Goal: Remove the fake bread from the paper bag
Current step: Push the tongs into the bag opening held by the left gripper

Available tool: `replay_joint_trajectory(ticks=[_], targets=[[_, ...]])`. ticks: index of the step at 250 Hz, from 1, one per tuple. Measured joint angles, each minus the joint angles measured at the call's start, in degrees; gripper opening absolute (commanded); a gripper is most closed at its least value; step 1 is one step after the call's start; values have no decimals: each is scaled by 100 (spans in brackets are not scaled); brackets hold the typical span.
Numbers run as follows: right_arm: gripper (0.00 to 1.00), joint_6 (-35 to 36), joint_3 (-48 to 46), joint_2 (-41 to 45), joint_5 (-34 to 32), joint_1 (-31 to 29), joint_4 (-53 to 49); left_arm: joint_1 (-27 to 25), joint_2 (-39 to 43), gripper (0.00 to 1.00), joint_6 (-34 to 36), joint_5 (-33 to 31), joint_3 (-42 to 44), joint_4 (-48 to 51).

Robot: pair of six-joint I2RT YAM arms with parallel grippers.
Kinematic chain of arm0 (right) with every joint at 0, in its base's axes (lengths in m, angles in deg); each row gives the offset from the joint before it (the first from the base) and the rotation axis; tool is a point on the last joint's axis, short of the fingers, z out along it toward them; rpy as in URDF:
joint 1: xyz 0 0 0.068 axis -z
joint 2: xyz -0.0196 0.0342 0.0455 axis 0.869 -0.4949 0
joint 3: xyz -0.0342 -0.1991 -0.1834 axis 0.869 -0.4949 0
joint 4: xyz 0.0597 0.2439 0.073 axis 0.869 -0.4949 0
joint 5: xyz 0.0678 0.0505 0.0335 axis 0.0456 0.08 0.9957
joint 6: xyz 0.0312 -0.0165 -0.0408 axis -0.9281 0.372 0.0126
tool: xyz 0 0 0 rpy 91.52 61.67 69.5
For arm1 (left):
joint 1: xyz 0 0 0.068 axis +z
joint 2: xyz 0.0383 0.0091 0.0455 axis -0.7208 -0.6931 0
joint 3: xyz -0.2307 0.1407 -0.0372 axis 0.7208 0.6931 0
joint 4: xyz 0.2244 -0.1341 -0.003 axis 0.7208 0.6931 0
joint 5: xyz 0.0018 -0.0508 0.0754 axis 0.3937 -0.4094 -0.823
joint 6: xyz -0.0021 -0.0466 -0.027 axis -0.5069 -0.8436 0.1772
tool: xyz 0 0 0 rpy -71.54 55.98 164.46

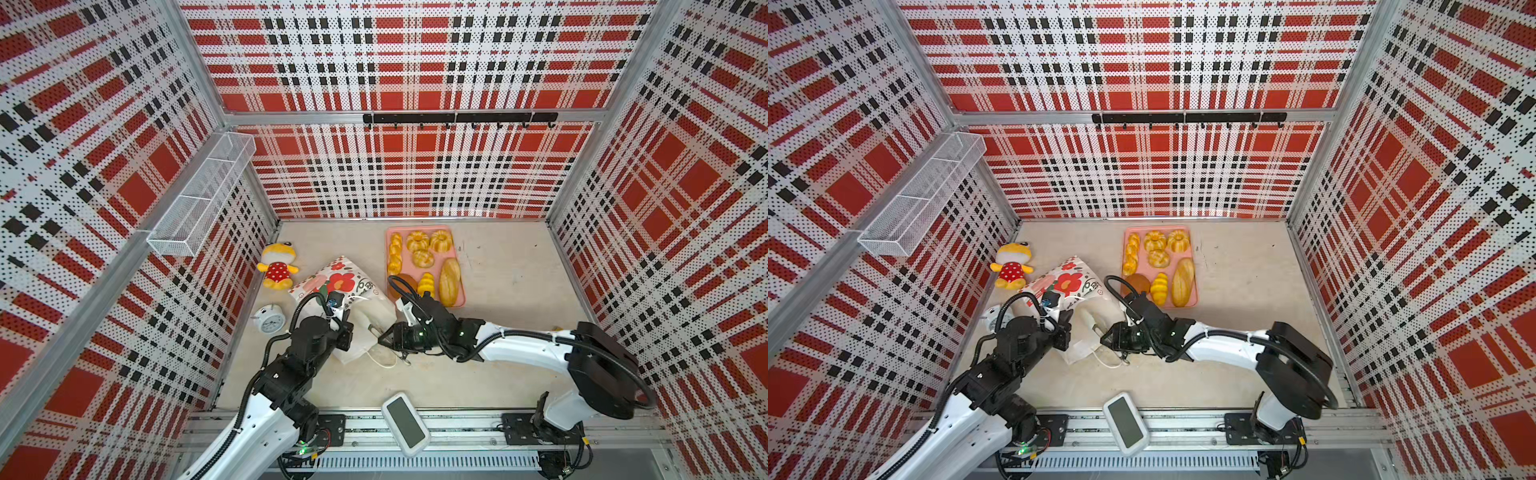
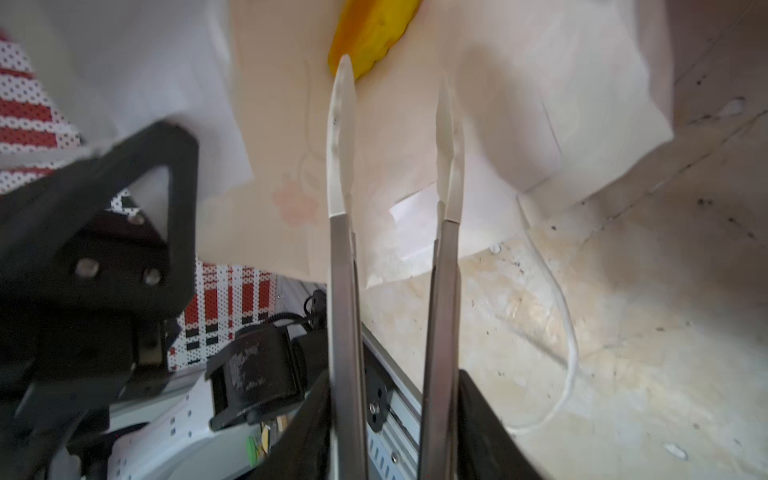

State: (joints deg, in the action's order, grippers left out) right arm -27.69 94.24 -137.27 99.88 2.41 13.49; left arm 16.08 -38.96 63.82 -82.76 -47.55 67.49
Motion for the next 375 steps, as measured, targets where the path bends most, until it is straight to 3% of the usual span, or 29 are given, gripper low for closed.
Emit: replay_joint_trajectory(ticks=[124, 232, 265, 290, 330, 375], targets=[[49, -1005, 1106, -1556, 330, 199, 1397, 7, -83, 0, 44, 59, 0, -44], [48, -1510, 1178, -1967, 348, 214, 1572, 11, -240, 0, 68, 61, 0, -48], [47, -1552, 1598, -2371, 507, 223, 1690, 11, -321, 0, 66, 46, 0, -90], [41, -1639, 1921, -2695, 595, 254, 1836, 24, -380, 0, 63, 26, 0, -85], [16, -1641, 2144, -2959, 684, 323, 1998, 35, -393, 0, 61, -7, 0, -81], [2, -1475, 2039, -2872, 754, 358, 1996, 33, -485, 0, -70, -48, -2, -122]])
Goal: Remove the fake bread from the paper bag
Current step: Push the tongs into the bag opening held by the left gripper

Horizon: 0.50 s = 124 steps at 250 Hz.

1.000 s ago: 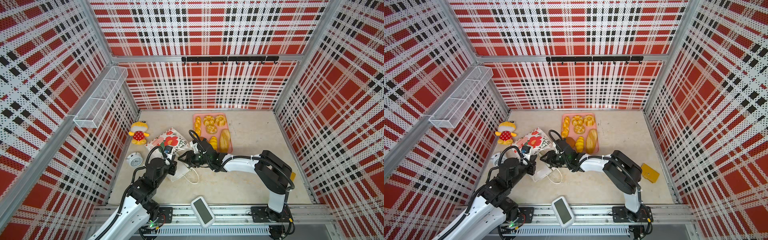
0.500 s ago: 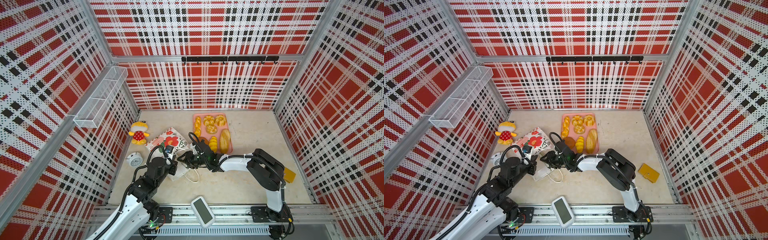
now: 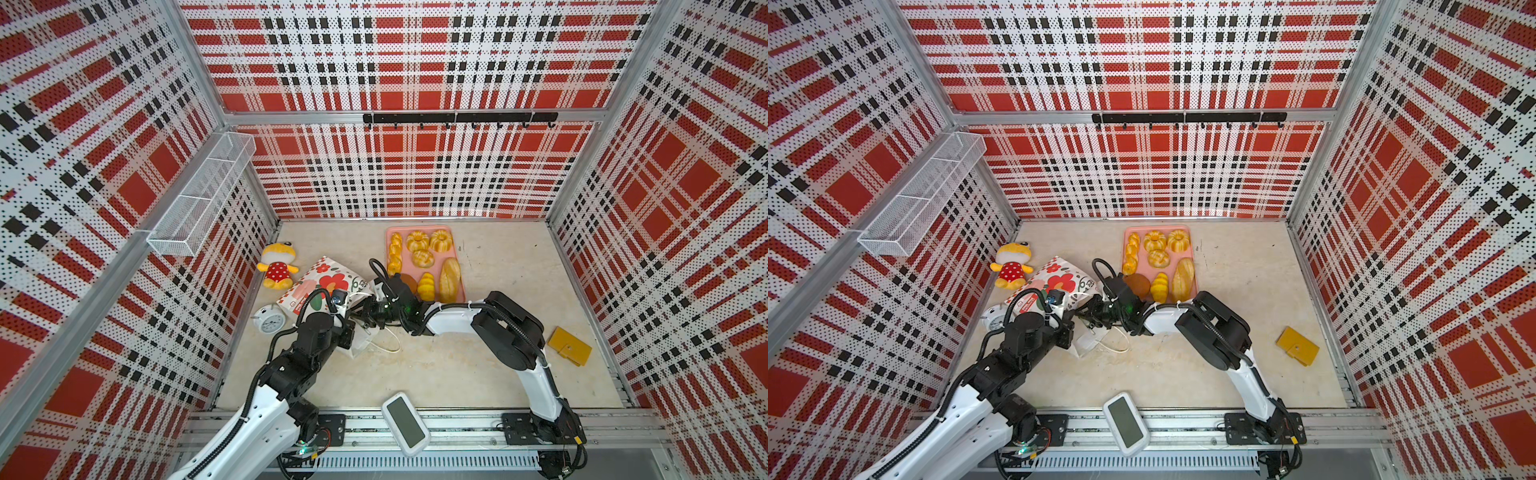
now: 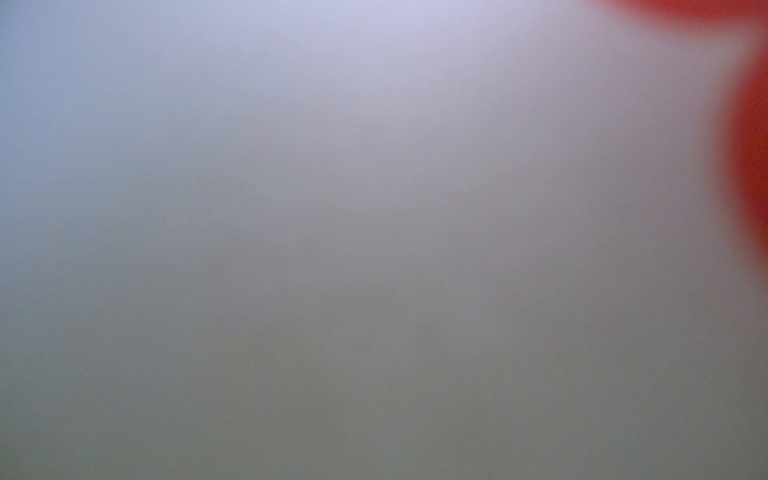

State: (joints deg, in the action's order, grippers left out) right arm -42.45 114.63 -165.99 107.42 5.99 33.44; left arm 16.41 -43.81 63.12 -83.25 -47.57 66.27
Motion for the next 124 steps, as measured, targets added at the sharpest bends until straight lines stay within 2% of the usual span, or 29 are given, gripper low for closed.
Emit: replay_joint_trajectory(ticks=[59, 117, 124], targets=[[0, 498, -1187, 1464, -103, 2, -551, -66, -192, 0, -199, -157, 0, -208], [0, 796, -1867, 2599, -367, -68, -828, -72, -256, 0, -328, -393, 0, -474], [4, 811, -1928, 2645, -389, -72, -835, -72, -256, 0, -341, -407, 0, -507]])
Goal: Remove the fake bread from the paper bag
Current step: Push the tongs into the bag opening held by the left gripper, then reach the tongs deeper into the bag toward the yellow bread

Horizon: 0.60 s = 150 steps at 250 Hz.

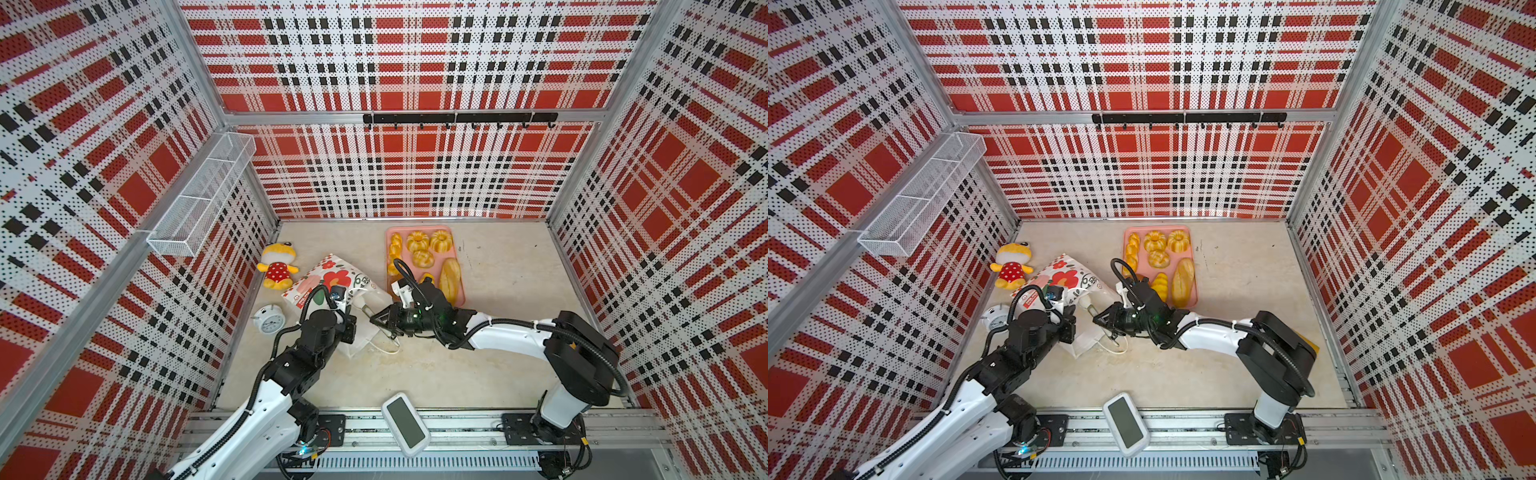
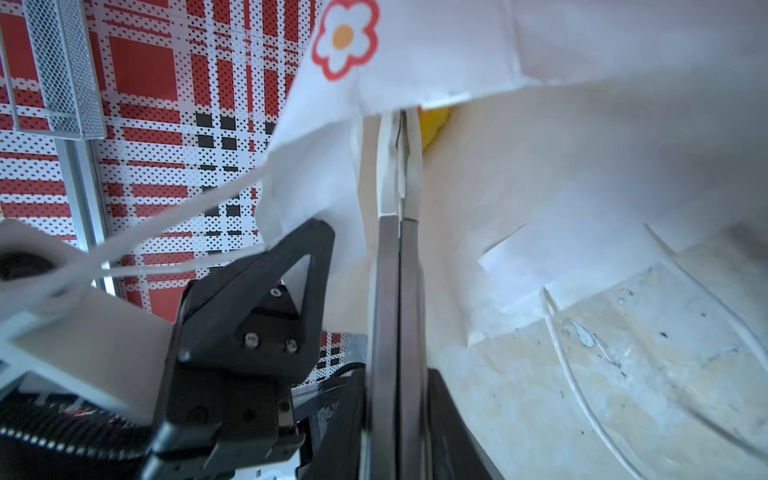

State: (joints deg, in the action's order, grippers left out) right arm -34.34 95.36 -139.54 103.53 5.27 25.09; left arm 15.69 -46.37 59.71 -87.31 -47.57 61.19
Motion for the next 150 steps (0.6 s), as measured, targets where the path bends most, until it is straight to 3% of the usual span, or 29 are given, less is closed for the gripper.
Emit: replay_joint_trajectory(ticks=[49, 150], targets=[[20, -39, -129, -219, 50, -26, 208, 0, 68, 0, -39, 31, 0, -144], [16, -323, -210, -1088, -68, -638, 1657, 13, 216, 0, 15, 46, 0, -39]])
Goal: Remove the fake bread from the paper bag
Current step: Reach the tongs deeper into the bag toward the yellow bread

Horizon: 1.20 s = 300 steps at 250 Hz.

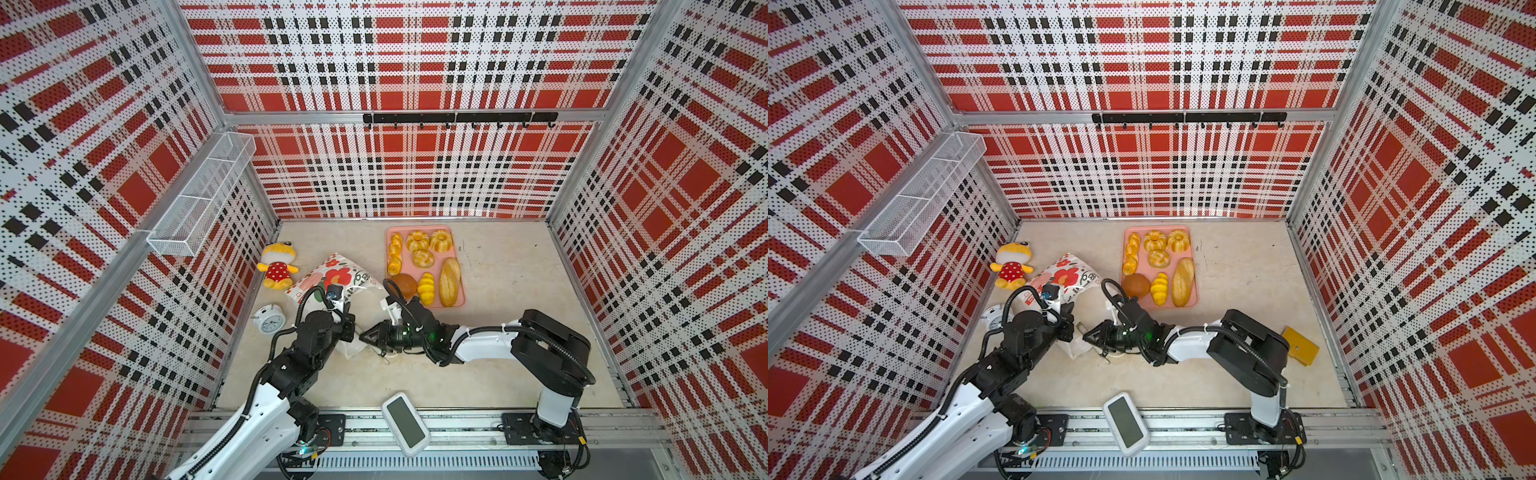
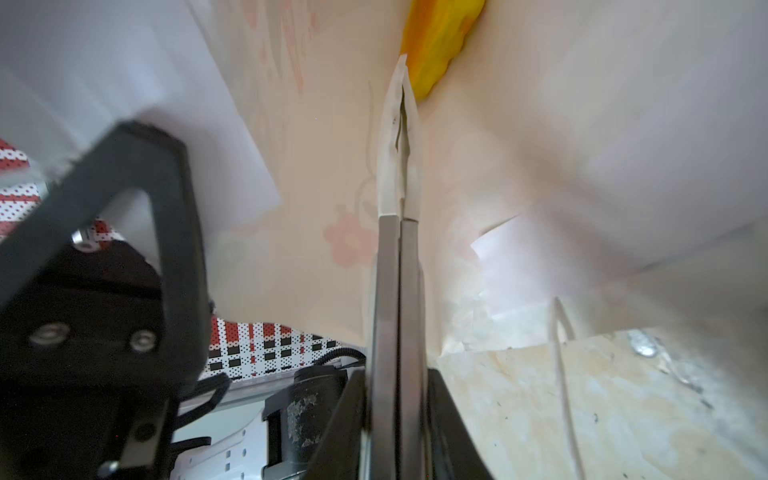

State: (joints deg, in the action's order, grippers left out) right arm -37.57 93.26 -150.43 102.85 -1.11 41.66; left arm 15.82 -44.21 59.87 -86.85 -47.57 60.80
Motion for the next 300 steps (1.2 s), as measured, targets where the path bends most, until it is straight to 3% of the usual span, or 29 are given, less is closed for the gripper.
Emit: replay_joint_trajectory(ticks=[54, 129, 222, 273, 300], targets=[[18, 4, 238, -669, 17, -129, 155, 7, 0, 0, 103, 68, -2, 72], [35, -103, 745, -1121, 9, 188, 358, 11, 15, 0, 190, 243, -2, 74], [44, -479, 1346, -1480, -61, 420, 280, 20, 68, 0, 328, 323, -2, 74], [45, -463, 1775, -1539, -17, 501, -114, 33, 94, 0, 367, 367, -2, 63], [38, -435, 2251, -1814, 96, 575, -210, 33, 83, 0, 374, 387, 0, 15]])
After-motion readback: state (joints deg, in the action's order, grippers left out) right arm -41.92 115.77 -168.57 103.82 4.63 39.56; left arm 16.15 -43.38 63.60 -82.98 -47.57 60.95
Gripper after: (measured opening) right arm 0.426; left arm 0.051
